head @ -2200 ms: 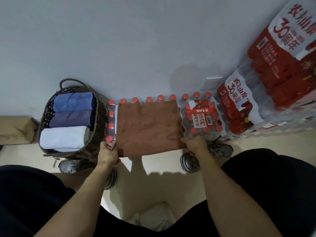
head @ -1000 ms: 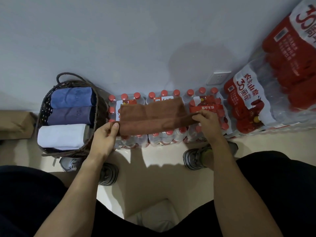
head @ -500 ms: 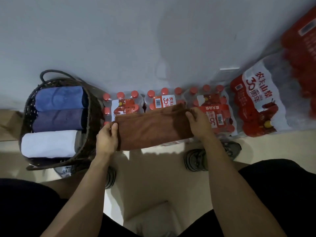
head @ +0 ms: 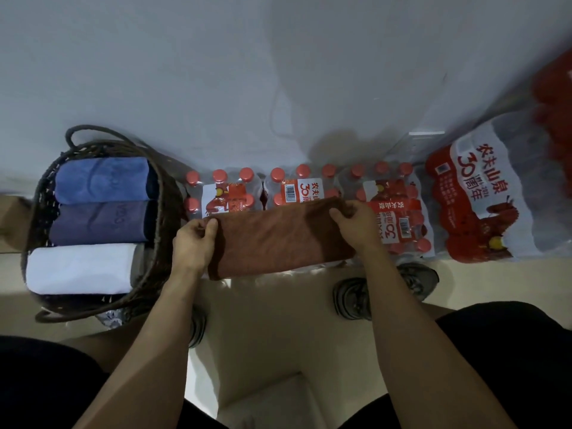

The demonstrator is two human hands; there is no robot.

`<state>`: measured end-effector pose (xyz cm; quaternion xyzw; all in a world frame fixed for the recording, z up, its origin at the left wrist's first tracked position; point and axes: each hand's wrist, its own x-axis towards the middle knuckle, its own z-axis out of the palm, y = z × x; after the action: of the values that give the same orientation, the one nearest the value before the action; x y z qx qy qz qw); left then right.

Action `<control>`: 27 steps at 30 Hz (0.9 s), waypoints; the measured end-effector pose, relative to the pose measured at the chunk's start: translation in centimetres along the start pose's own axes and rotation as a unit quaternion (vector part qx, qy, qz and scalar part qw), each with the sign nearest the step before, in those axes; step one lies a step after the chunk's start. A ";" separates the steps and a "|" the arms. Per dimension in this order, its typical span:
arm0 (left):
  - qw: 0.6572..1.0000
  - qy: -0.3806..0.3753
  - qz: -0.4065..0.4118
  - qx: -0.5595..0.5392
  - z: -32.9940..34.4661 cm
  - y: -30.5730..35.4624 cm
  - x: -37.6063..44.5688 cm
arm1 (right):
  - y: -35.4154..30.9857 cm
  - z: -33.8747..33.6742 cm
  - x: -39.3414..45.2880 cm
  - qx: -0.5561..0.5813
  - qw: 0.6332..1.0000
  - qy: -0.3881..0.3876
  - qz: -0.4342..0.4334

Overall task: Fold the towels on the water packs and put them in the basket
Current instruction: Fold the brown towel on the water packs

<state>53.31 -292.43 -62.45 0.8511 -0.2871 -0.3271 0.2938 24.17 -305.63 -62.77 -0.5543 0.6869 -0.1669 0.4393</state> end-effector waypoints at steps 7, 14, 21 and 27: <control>0.988 -0.080 -0.054 0.116 -1.2 0.1 -0.3 | 1.0 -0.4 -2.2 -0.033 0.999 0.011 0.007; 0.988 0.021 -0.009 0.155 0.3 0.5 -2.4 | 0.9 0.0 -3.0 -0.126 0.991 0.029 0.028; 0.988 -0.053 -0.035 0.140 -0.1 1.0 -1.0 | 0.1 0.6 -3.2 -0.102 0.993 0.060 0.019; 0.992 -0.090 -0.052 -0.064 -1.2 0.4 -0.5 | 0.1 -0.4 -2.7 0.027 0.999 -0.040 0.006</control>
<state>53.75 -291.98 -61.18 0.8112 -0.2462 -0.4350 0.3035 23.75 -303.24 -61.49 -0.5444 0.6675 -0.1607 0.4819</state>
